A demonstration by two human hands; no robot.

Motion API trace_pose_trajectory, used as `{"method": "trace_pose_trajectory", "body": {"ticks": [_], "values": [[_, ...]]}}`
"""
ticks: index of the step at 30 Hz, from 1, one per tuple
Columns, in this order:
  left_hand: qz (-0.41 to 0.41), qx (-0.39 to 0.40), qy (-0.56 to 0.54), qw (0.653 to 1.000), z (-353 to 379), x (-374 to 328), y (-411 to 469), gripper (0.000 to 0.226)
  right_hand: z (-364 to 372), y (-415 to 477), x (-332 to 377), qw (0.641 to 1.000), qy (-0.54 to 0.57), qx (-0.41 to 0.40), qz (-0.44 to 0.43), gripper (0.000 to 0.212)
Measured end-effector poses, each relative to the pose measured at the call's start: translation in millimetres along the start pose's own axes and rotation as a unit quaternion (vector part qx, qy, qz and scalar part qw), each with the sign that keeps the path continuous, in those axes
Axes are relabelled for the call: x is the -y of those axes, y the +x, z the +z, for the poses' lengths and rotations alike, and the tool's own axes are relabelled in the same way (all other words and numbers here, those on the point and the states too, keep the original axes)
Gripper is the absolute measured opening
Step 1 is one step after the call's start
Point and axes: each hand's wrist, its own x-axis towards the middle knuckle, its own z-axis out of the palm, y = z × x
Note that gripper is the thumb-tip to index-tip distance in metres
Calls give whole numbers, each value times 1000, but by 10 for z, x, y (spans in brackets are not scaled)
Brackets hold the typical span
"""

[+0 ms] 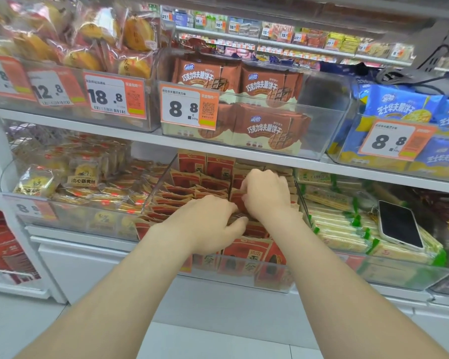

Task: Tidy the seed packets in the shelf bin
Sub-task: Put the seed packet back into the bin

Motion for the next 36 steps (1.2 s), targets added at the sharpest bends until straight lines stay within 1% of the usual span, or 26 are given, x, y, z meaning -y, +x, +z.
{"method": "trace_pose_trajectory", "body": {"ticks": [2,4,7,9,11,13,15,17,19,20,23,24,25,27,29,30,33,35,36], "values": [[-11,-19,-4,1000,-11,-26,-15,48,-66,-52,-48,999,4,-21,-24,21],[-24,-38,-17,999,-25,-58,-50,49,-147,-127,-81,998,7,-41,-49,17],[-43,-80,-30,995,-33,-73,-92,33,-255,-262,-115,992,-21,-97,-82,12],[-66,-115,-54,990,-39,-102,-132,24,-320,-343,-153,983,4,-165,-81,17],[-71,-162,-81,981,-57,-181,-176,27,-408,-424,-183,963,57,-252,-71,22],[-52,-217,-103,969,-73,-310,-221,30,-540,-518,-192,936,130,-326,-39,19],[-9,-255,-130,958,-77,-470,-262,43,-706,-623,-206,907,230,-353,4,21],[55,-268,-160,948,-75,-635,-293,56,-889,-744,-245,874,323,-361,41,27],[111,-272,-176,940,-32,-781,-306,53,-1012,-859,-326,832,413,-361,79,27],[127,-271,-179,937,-11,-852,-310,49,-1042,-911,-373,804,469,-351,100,26],[145,-254,-208,933,73,-1040,-305,44,-1014,-1031,-519,690,652,-269,163,22],[140,-247,-228,931,98,-1092,-297,43,-987,-1067,-553,667,685,-233,175,20],[132,-242,-247,929,122,-1131,-275,41,-952,-1102,-579,664,699,-201,175,19],[117,-243,-277,922,164,-1187,-212,35,-881,-1158,-597,684,697,-158,149,19],[102,-261,-309,909,198,-1224,-159,30,-816,-1173,-582,698,692,-143,116,25],[97,-278,-323,900,211,-1236,-139,31,-807,-1177,-572,698,695,-138,101,26],[80,-322,-372,867,215,-1241,-113,36,-783,-1175,-553,706,696,-123,43,26],[75,-322,-404,853,192,-1237,-115,39,-759,-1201,-526,712,693,-113,10,32],[77,-314,-418,849,180,-1240,-122,41,-746,-1214,-512,703,703,-104,12,40]]}}
